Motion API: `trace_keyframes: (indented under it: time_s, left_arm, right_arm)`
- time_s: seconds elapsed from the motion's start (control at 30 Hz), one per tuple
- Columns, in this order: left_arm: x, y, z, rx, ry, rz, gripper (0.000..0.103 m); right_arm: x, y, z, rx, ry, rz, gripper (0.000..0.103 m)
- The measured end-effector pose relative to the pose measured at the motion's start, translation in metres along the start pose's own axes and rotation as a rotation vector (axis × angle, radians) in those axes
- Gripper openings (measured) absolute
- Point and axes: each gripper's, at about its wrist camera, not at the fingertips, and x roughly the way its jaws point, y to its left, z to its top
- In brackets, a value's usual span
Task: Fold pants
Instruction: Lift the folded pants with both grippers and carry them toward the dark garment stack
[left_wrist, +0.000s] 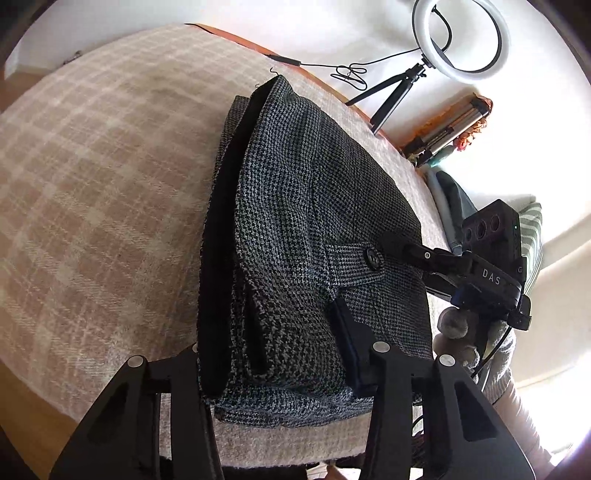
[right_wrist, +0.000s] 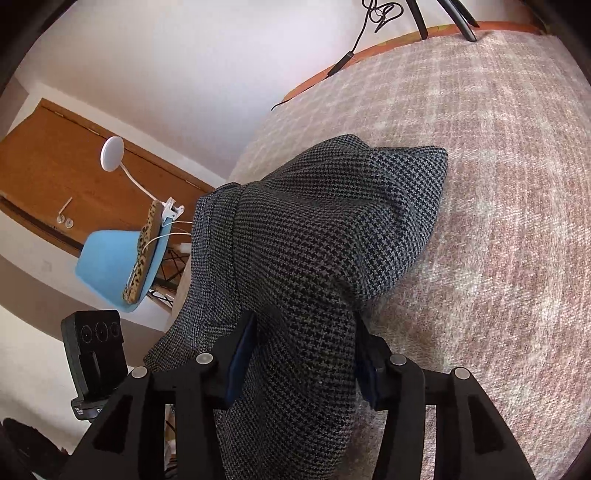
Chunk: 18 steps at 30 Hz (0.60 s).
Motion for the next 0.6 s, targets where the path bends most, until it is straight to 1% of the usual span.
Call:
trace_keyframes:
  time_s: [0.07,0.1,0.13,0.17,0.27,0.3,0.37,0.47,0.6]
  left_arm:
    - [-0.001,-0.003,-0.001,0.010,-0.010,0.010,0.039]
    - [-0.002,-0.005,-0.001,0.021,-0.017,0.020,0.039]
    - [-0.003,-0.010,-0.001,0.038,-0.026,0.030,0.037]
    - [-0.004,-0.015,-0.001,0.059,-0.034,0.044,0.036]
    - [-0.007,-0.026,0.001,0.103,-0.055,0.063,0.033]
    - [-0.008,-0.027,0.002,0.104,-0.059,0.062,0.033]
    - [-0.007,-0.026,0.002,0.093,-0.056,0.050,0.032]
    - [-0.009,-0.028,0.001,0.096,-0.062,0.046,0.032]
    - [-0.019,-0.041,-0.002,0.143,-0.092,0.053,0.031]
  right_arm:
    - [0.000,-0.007,0.000,0.031,-0.010,0.012,0.042]
    - [0.001,-0.007,0.001,0.032,-0.012,0.008,0.035]
    - [0.001,-0.005,0.001,0.019,-0.016,-0.011,0.031]
    - [0.001,0.001,0.002,-0.011,-0.019,-0.044,0.026]
    - [-0.003,0.032,0.002,-0.147,-0.045,-0.189,0.018]
    - [-0.005,0.043,0.002,-0.189,-0.055,-0.229,0.017]
    - [-0.009,0.060,0.003,-0.244,-0.075,-0.280,0.014]
    - [-0.017,0.077,0.002,-0.303,-0.102,-0.320,0.010]
    - [-0.024,0.095,0.001,-0.360,-0.124,-0.364,0.009]
